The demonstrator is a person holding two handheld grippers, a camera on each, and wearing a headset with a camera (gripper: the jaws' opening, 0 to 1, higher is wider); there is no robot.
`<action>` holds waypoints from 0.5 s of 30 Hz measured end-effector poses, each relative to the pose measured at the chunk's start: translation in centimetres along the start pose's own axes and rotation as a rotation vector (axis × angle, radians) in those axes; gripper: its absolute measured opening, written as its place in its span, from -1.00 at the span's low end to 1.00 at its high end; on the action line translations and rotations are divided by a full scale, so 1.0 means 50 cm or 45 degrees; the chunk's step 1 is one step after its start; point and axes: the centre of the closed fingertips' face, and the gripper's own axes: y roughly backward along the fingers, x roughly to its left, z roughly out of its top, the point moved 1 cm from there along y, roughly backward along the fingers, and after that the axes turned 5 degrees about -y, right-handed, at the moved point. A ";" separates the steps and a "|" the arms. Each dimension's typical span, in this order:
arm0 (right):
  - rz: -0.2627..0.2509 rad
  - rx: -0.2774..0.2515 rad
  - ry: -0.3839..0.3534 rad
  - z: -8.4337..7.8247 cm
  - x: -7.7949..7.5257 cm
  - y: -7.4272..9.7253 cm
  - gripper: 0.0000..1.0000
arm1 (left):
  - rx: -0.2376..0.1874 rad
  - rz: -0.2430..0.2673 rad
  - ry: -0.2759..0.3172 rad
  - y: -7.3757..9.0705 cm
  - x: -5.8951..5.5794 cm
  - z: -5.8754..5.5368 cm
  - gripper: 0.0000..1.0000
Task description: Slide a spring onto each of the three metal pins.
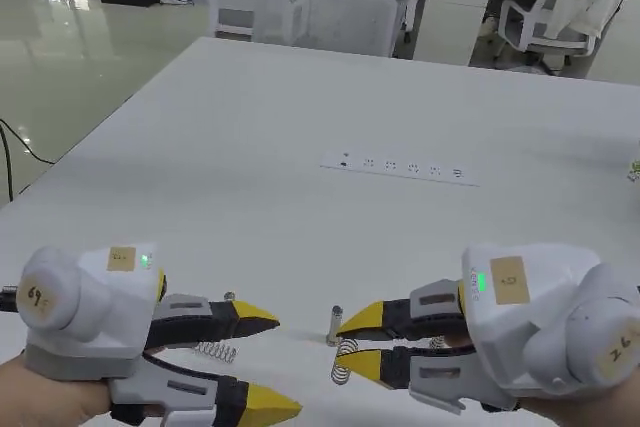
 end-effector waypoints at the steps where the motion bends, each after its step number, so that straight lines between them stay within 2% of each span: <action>1: -0.004 0.001 0.002 0.000 -0.002 0.000 -0.87 | -0.002 0.004 0.002 0.003 -0.001 0.001 0.05; 8: -0.026 0.012 -0.002 -0.007 -0.010 0.000 -0.87 | 0.003 0.030 0.029 0.017 -0.002 -0.006 0.32; 15: -0.038 0.020 -0.013 -0.015 -0.017 0.001 -0.87 | -0.010 0.094 0.065 0.051 0.018 -0.014 0.54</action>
